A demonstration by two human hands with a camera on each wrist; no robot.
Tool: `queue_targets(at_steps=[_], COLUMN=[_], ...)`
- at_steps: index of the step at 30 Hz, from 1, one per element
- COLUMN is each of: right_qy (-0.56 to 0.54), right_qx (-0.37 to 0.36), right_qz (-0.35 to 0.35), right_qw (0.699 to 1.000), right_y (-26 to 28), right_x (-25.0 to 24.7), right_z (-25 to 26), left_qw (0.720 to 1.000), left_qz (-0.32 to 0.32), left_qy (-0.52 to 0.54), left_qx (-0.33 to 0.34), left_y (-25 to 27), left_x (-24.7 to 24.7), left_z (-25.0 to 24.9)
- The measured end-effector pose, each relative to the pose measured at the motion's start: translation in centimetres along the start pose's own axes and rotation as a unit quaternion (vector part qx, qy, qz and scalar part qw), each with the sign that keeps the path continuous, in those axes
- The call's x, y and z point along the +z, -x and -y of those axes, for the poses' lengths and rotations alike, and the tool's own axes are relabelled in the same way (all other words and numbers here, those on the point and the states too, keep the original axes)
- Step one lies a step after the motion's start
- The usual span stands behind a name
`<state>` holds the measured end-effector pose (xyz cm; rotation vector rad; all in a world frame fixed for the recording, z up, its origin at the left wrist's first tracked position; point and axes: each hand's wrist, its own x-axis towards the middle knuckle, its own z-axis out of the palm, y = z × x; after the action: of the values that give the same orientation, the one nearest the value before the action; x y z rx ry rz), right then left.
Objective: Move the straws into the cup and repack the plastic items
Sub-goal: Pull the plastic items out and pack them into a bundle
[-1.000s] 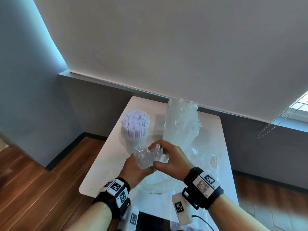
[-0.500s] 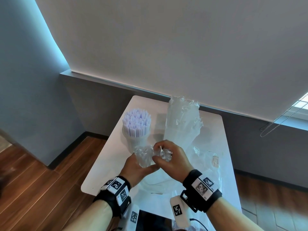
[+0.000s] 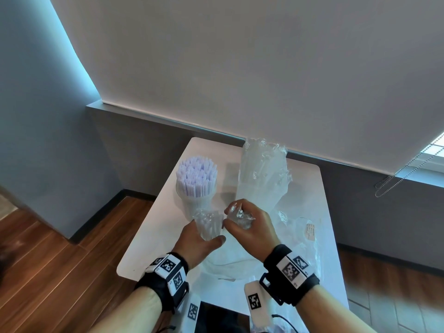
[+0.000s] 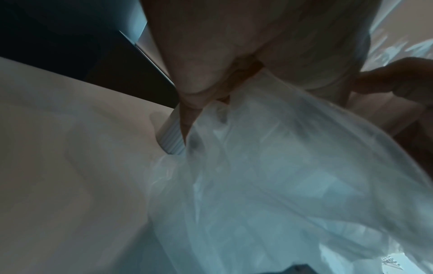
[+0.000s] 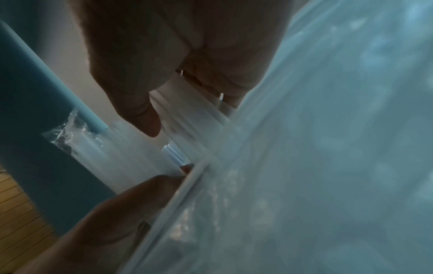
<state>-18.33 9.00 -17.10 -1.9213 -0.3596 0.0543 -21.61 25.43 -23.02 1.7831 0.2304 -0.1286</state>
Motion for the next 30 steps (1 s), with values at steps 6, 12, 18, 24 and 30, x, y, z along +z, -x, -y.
queue_targets(at_steps=[6,12,18,24,30], right_qy=[-0.043,0.044,-0.037,-0.204,-0.274], right_qx=[-0.071,-0.084,-0.016,-0.122,-0.146], right_qz=[-0.053,-0.056,-0.092,-0.122,-0.17], right_qw=[0.995,0.994,0.995,0.964,0.935], right_y=[0.2,0.5,-0.5,-5.3,-11.2], right_x=[-0.5,0.1,-0.6,-6.8,-11.5], right_z=[0.8,-1.5,-0.4,7.6,11.7], left_qw=[1.0,0.999,0.999,0.999,0.999], left_qz=[-0.024,-0.038,-0.04,-0.038,-0.042], left_qy=[-0.014,-0.011,-0.013,-0.028,-0.022], left_qx=[0.007,-0.018,-0.017,-0.006,0.002], left_y=[-0.1,-0.1,0.1,0.1,0.1], left_x=[0.0,0.4,0.4,0.1,0.3], left_z=[-0.2,-0.2,-0.3,-0.5,-0.2])
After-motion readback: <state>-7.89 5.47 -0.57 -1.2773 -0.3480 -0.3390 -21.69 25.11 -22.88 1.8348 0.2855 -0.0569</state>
